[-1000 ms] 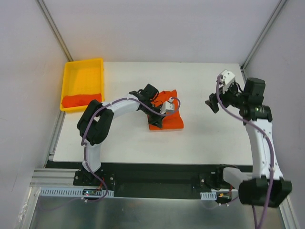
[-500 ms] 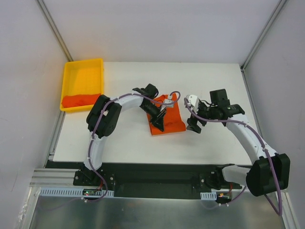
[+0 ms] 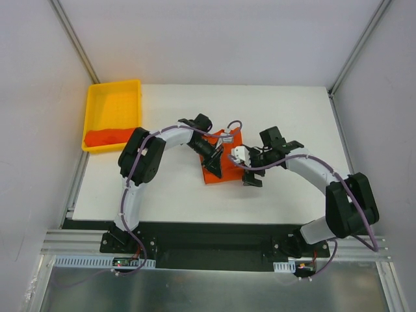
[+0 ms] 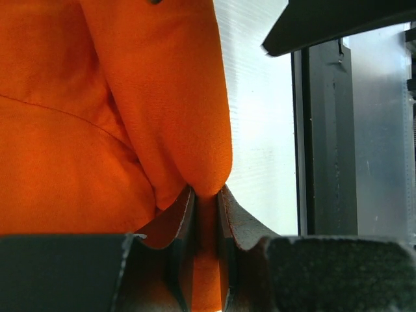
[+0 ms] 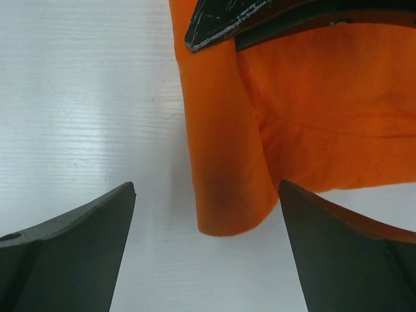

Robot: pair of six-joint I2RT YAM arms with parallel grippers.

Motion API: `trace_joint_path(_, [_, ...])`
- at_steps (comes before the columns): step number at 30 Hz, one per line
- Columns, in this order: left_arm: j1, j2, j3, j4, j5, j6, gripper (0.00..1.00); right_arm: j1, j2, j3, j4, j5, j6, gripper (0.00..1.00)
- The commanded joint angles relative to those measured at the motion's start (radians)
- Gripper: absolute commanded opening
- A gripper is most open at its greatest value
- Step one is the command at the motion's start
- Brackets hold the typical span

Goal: Roll the t-shirts
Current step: Roll the T-shirt to the center of the board.

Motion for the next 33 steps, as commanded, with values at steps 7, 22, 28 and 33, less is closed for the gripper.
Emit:
trace_joint_path(7, [0.041, 0.027, 0.029, -0.031, 0.114, -0.012, 0.06, 0.069, 0.142, 0.056, 0.099, 0.065, -0.1, 0.96])
trace_joint_path(22, [0.101, 0.041, -0.014, -0.078, 0.219, -0.113, 0.05, 0.086, 0.331, 0.315, -0.541, -0.022, -0.129, 0.15])
trace_joint_path(28, [0.118, 0.066, -0.028, -0.089, 0.304, -0.214, 0.06, 0.085, 0.403, 0.377, -0.736, -0.059, -0.154, 0.14])
trace_joint_path(33, [0.121, 0.076, -0.017, -0.091, 0.25, -0.213, 0.07, 0.081, 0.51, 0.415, -0.832, -0.097, -0.152, 0.15])
